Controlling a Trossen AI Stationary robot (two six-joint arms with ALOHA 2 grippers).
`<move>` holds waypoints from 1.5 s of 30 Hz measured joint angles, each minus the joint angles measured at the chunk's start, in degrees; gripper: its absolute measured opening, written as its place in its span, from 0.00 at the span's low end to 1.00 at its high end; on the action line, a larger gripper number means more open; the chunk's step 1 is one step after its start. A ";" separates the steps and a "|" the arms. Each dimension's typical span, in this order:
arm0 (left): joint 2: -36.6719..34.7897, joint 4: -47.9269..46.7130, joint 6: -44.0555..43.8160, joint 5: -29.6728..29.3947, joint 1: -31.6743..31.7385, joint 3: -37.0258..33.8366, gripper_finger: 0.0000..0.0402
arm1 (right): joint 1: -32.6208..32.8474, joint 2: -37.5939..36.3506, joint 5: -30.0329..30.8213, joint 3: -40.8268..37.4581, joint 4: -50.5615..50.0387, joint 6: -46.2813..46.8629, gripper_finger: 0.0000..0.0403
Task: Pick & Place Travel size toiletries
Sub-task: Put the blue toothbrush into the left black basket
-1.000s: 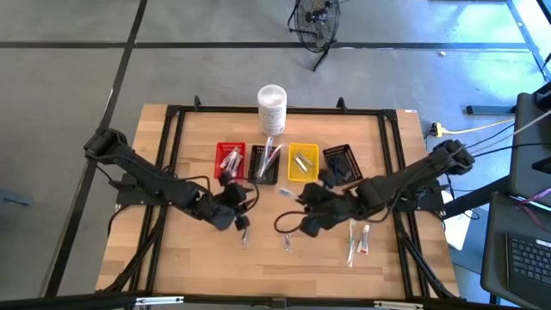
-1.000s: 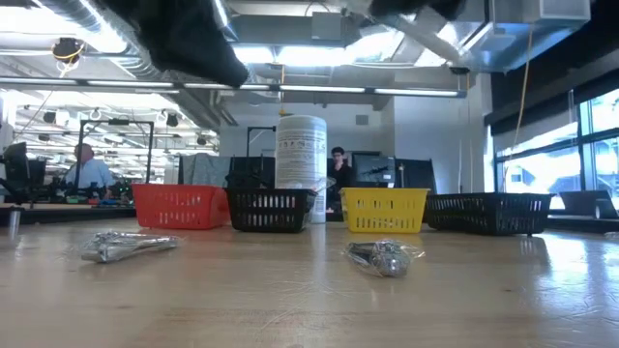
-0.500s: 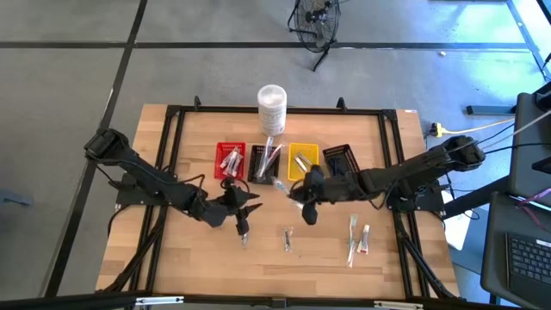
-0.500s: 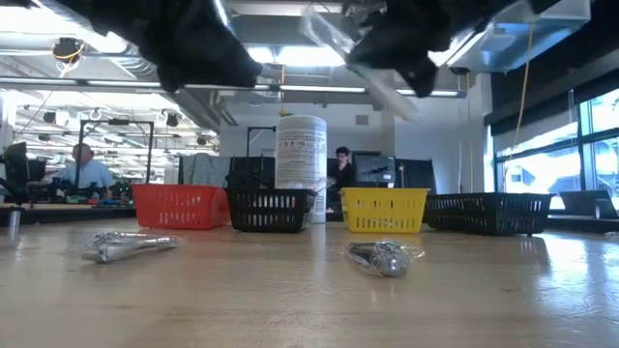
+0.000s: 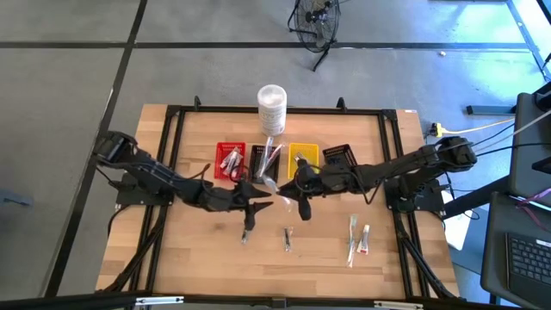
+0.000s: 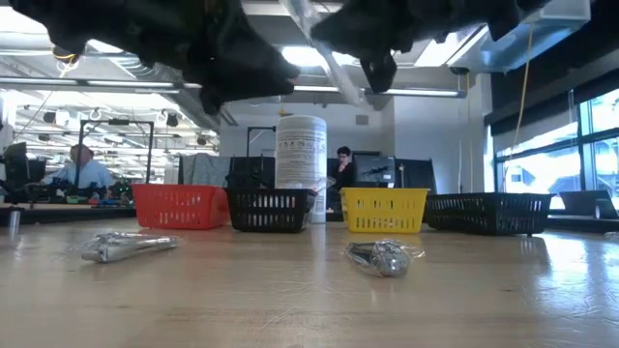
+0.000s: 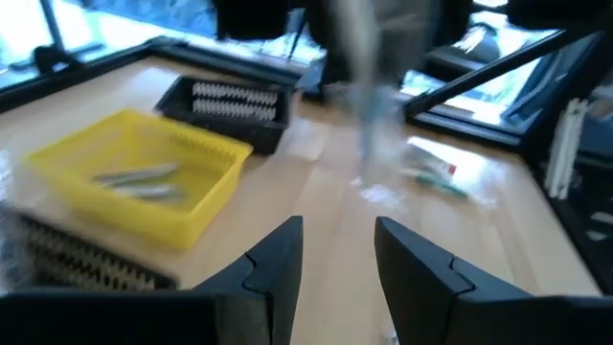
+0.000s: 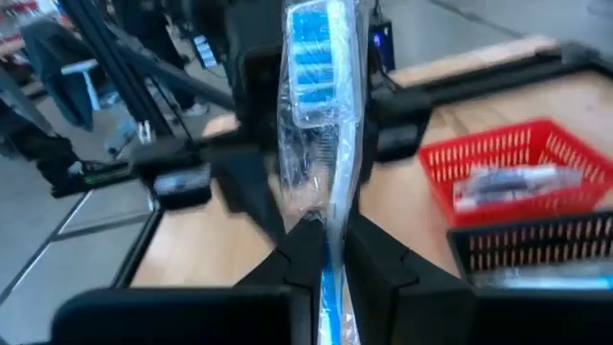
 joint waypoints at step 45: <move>2.65 18.22 13.82 21.34 11.06 0.09 0.31 | -2.83 -0.02 -4.65 0.05 5.84 -2.96 0.09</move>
